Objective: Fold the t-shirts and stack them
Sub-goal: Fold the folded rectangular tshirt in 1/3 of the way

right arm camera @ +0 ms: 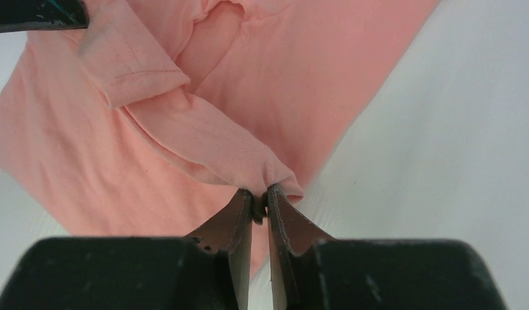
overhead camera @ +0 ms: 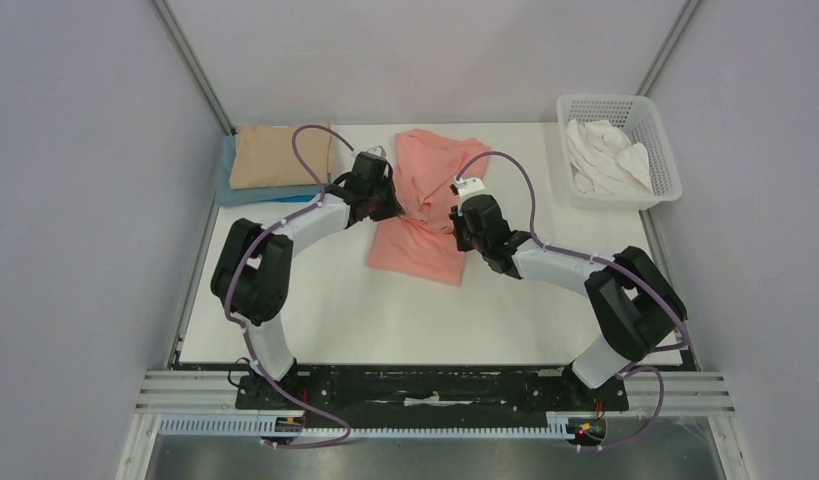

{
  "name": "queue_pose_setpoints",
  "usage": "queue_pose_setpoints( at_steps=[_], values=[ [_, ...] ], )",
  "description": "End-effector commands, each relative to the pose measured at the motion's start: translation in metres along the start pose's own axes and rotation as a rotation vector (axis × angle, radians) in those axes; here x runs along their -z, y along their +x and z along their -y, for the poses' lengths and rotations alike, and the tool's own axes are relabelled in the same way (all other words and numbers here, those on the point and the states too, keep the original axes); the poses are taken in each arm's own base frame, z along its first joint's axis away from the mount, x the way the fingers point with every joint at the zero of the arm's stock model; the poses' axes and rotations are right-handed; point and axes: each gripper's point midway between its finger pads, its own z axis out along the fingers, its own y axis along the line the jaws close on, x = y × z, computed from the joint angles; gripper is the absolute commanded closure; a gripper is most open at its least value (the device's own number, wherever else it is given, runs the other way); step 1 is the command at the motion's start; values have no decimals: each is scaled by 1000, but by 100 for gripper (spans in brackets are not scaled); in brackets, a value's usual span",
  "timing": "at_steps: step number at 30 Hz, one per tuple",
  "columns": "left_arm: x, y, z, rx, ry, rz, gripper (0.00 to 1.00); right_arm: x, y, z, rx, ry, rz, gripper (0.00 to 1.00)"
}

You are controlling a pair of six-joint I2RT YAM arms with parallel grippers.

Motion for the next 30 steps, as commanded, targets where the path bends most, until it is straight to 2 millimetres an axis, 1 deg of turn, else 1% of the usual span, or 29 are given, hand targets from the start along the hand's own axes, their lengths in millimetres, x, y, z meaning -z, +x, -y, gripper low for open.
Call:
queue_pose_setpoints(
  at_steps=[1, 3, 5, 7, 8, 9, 10, 11, 12, 13, 14, 15, 17, 18, 21, 22, 23, 25, 27, 28, 30],
  values=[
    [-10, -12, 11, -45, 57, -6, 93, -17, -23, -1, -14, -37, 62, 85],
    [-16, -11, 8, -40, 53, -16, 92, -26, -22, 0, -16, -44, 65, 83],
    [-21, -12, 4, -36, 41, -11, 88, -36, -17, 4, -8, -37, 49, 81],
    [-25, -18, 2, -36, 36, 0, 79, -44, -14, 10, -13, -22, 35, 78],
    [-27, -21, 0, -34, 27, 1, 74, -47, -13, 13, -15, -14, 32, 75],
    [-27, -26, -2, -33, 24, 11, 65, -49, -16, 16, -18, 0, 38, 71],
    [-27, -31, -2, -32, 24, 21, 50, -51, -20, 21, -24, 22, 47, 62],
    [-26, -37, -2, -30, 23, 32, 40, -51, -25, 25, -29, 40, 59, 55],
    [-24, -42, -2, -30, 22, 39, 35, -50, -32, 27, -35, 52, 70, 47],
    [-20, -47, -2, -29, 19, 49, 25, -47, -34, 30, -45, 72, 65, 34],
    [-16, -49, -1, -25, 15, 57, 22, -43, -36, 29, -49, 71, 60, 24],
    [-12, -49, 0, -18, 22, 61, 22, -39, -35, 29, -52, 65, 60, 17],
    [-3, -40, 2, -3, 55, 56, 21, -32, -28, 30, -70, 61, 55, 5],
    [4, -36, 2, 3, 67, 55, 21, -28, -22, 31, -71, 64, 49, 2],
    [22, -18, -12, 21, 30, 40, 20, -12, -18, 36, -99, 77, 66, 2],
    [27, -6, -21, 34, 11, 24, 20, -6, -18, 34, -112, 59, 78, 2],
    [34, 0, -25, 44, 6, 25, 19, -1, -16, 29, -121, 30, 85, 2],
    [45, 22, -37, 65, -8, 0, 19, 13, -9, 19, -148, -45, 101, 2],
    [54, 43, -53, 89, -43, -14, 19, 25, 3, 8, -176, -115, 94, 2],
    [58, 49, -58, 95, -50, -13, 18, 30, 10, 3, -195, -151, 82, 2],
    [62, 65, -69, 117, -61, -21, 18, 42, 31, -10, -224, -236, 51, 2]
  ],
)
